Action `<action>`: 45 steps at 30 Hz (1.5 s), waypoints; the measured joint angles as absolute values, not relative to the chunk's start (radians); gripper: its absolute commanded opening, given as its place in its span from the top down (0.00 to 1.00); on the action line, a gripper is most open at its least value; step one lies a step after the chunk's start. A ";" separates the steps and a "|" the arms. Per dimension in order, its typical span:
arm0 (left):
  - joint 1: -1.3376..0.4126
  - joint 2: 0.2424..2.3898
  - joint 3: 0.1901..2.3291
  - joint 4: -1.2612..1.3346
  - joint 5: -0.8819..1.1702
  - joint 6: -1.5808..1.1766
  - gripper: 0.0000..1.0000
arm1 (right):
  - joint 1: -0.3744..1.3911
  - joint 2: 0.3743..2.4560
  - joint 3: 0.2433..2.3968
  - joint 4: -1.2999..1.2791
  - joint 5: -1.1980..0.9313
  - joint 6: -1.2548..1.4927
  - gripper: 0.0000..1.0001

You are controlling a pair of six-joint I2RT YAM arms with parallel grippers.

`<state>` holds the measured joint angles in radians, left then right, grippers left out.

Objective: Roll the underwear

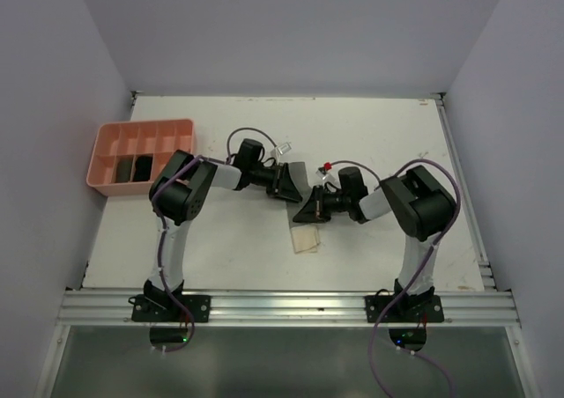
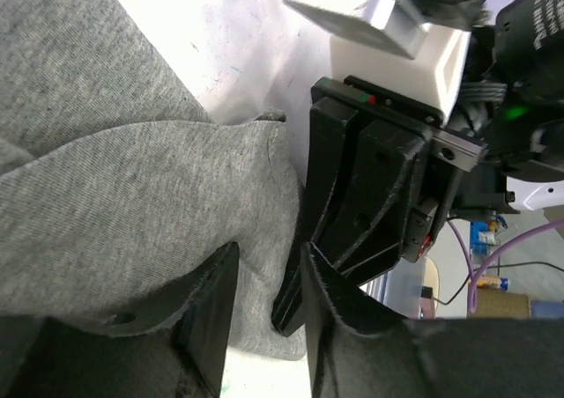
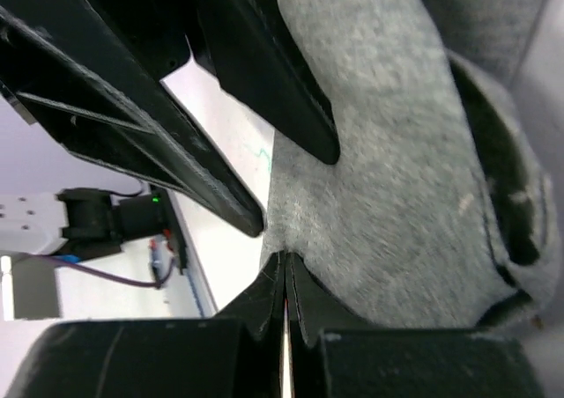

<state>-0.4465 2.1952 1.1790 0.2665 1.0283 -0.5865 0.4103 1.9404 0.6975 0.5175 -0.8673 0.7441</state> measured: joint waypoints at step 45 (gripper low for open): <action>-0.429 2.185 1.154 0.537 0.968 -0.881 0.00 | 0.443 1.889 0.682 0.679 -0.804 0.999 0.15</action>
